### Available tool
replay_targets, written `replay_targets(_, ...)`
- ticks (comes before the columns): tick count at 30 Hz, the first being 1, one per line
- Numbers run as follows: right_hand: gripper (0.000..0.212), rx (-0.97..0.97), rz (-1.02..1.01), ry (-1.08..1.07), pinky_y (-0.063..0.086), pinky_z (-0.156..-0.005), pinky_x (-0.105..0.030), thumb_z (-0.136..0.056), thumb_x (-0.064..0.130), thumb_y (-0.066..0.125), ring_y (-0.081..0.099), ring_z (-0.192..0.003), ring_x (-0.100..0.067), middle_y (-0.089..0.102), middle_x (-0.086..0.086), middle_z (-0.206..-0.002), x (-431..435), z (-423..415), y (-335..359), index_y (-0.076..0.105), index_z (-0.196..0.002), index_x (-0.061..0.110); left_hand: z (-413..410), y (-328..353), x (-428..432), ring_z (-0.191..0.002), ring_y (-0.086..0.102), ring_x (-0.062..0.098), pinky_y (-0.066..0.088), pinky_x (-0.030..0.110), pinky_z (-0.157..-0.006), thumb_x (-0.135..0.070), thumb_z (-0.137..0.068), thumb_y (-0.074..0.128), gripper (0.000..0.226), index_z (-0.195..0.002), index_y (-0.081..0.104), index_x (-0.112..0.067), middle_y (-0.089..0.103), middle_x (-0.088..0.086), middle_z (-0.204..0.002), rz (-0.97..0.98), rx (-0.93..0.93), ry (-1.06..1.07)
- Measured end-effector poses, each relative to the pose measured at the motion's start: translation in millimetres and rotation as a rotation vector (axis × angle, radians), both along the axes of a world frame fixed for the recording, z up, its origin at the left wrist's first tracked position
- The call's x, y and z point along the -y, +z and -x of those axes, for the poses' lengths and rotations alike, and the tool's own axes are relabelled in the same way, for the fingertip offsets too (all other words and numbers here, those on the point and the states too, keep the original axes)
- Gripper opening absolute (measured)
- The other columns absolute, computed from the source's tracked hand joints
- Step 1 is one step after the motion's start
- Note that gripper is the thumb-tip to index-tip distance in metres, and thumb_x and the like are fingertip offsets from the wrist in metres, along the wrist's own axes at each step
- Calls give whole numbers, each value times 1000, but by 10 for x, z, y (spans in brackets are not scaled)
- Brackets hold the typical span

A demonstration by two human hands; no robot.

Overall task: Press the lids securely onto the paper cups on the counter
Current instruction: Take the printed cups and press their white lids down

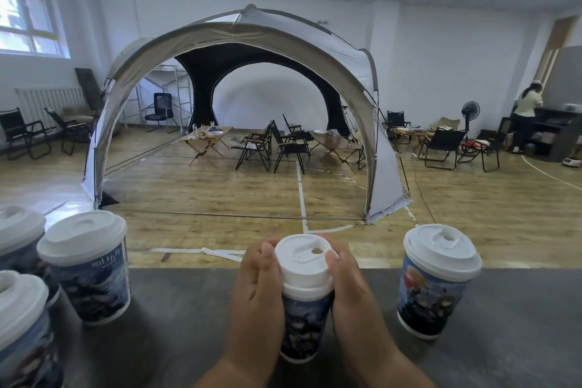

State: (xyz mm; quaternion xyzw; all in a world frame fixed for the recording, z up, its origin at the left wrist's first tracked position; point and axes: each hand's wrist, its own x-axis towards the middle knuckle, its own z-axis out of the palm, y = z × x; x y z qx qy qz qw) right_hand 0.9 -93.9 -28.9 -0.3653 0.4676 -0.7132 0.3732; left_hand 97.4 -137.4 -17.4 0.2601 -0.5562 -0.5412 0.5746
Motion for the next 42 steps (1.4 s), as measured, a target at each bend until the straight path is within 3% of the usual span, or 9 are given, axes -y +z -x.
replay_targets(6,48,19,-13,73,47,-103,-56,-84,36,50,67,-111,-33,70,-17,-118,-2,54,12,64,-123,11,-65,-15,118,-75,68,6,50,14,-61,-27,-101,39,30,-97,65,-13,73,-3,-81,-106,32,-56)
replay_targets(13,50,-43,12,116,53,-90,-36,-82,37,52,68,-110,-29,72,-14,-114,6,121,25,67,-118,6,-100,2,222,-82,67,7,49,11,-63,-19,-99,47,26,-96,70,-8,74,2,-91,-144,71,-99)
replay_targets(17,47,-50,0,161,57,-85,-30,-83,35,48,69,-106,-28,73,-16,-113,8,136,43,68,-115,7,-116,11,268,-97,65,8,46,19,-73,-34,-96,49,26,-103,69,-20,71,-3,-103,-196,48,-132)
replay_targets(21,45,-56,-16,198,56,-84,-29,-84,36,47,69,-105,-25,73,-14,-112,16,154,60,70,-113,10,-110,14,313,-96,66,8,49,20,-70,-27,-96,51,21,-109,67,-23,73,-7,-95,-251,59,-240)
replay_targets(27,31,-131,-7,20,56,-80,-25,-95,35,50,70,-103,-16,74,-4,-112,2,135,66,65,-118,20,-124,-96,220,-113,56,-6,44,10,-90,-55,-90,39,41,-119,62,-37,63,-21,-120,29,120,-194)
replay_targets(32,51,-299,47,-111,52,-80,-14,-90,54,37,68,-102,-3,75,6,-108,-78,80,75,68,-114,21,-71,-116,92,-103,58,-14,43,2,-80,-44,-96,38,35,-120,56,-27,60,-12,-122,79,28,-230)
replay_targets(35,66,-390,61,-92,51,-97,-33,-76,83,48,64,-114,-7,68,12,-119,-51,38,-5,62,-120,35,-58,-106,54,-95,63,-7,46,5,-74,-38,-96,43,30,-115,57,-19,68,-13,-103,108,-4,-223)
replay_targets(39,33,-391,73,-73,56,-92,-49,-79,60,58,68,-104,-17,71,6,-108,-47,52,-9,66,-106,43,-32,-117,53,-94,65,0,48,7,-74,-49,-88,45,42,-110,60,-17,68,-16,-101,186,5,-159)
replay_targets(42,37,-454,77,-154,52,-97,-43,-81,62,51,63,-111,-13,65,10,-116,-47,64,-60,63,-112,43,-20,-160,73,-101,66,13,50,15,-79,-66,-87,41,63,-115,60,-14,69,0,-109,145,-10,-174)
